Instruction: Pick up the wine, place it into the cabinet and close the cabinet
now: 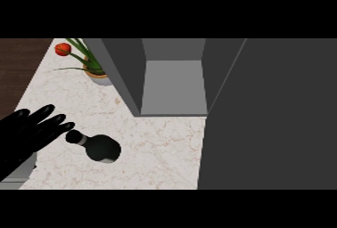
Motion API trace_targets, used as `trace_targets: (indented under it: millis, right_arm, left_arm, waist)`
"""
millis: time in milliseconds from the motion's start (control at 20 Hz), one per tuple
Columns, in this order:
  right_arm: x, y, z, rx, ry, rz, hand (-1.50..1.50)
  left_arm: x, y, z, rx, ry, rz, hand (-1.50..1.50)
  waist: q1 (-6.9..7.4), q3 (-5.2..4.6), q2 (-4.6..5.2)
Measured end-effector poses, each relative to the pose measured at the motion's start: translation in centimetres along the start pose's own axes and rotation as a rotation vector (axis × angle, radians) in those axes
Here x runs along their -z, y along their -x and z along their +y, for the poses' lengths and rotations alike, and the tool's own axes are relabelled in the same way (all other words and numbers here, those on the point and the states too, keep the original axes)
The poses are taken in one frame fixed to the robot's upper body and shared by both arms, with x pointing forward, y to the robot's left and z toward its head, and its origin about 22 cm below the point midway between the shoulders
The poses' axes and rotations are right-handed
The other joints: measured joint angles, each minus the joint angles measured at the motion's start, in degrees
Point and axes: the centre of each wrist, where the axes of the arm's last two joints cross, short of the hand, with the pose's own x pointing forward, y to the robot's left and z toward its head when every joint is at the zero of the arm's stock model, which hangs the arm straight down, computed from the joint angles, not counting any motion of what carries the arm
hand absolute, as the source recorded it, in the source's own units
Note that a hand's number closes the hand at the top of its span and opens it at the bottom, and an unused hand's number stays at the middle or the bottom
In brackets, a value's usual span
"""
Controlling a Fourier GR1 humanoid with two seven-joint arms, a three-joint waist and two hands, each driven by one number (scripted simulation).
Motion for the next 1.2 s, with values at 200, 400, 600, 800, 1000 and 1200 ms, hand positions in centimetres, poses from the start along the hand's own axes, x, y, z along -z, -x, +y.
trace_targets:
  millis: [200,400,600,800,1000,1200]
  right_arm:
    - [-0.4,-0.9,0.8,0.011,-0.007,0.037,-1.5]
    - [0.1,-1.4,2.0,0.05,-0.024,0.054,-1.5]
    - [0.5,-1.8,2.6,0.072,-0.032,0.067,-1.5]
    - [0.8,-2.1,3.5,0.096,-0.04,0.084,-1.5]
    - [1.4,-2.7,3.6,0.086,-0.038,0.086,-1.5]
    - [1.4,-2.9,4.0,0.085,-0.048,0.093,-1.5]
  left_arm:
    - [-0.8,-2.3,0.9,-0.02,0.0,0.011,-1.5]
    - [-1.0,-4.5,1.5,-0.032,-0.007,0.036,-1.5]
    - [-1.2,-5.1,1.5,-0.026,-0.018,0.051,-1.5]
    - [-1.1,-5.5,1.7,-0.026,-0.028,0.071,-1.5]
    - [-1.2,-4.5,1.8,-0.013,-0.045,0.096,-1.5]
    - [-1.0,-3.6,1.6,-0.007,-0.059,0.1,-1.5]
  waist:
    - [0.14,0.01,-0.02]
    - [0.26,0.0,0.0]
    - [0.24,0.0,0.0]
    - [0.11,-0.01,-0.02]
    - [-0.02,-0.04,-0.02]
    - [-0.14,-0.04,-0.04]
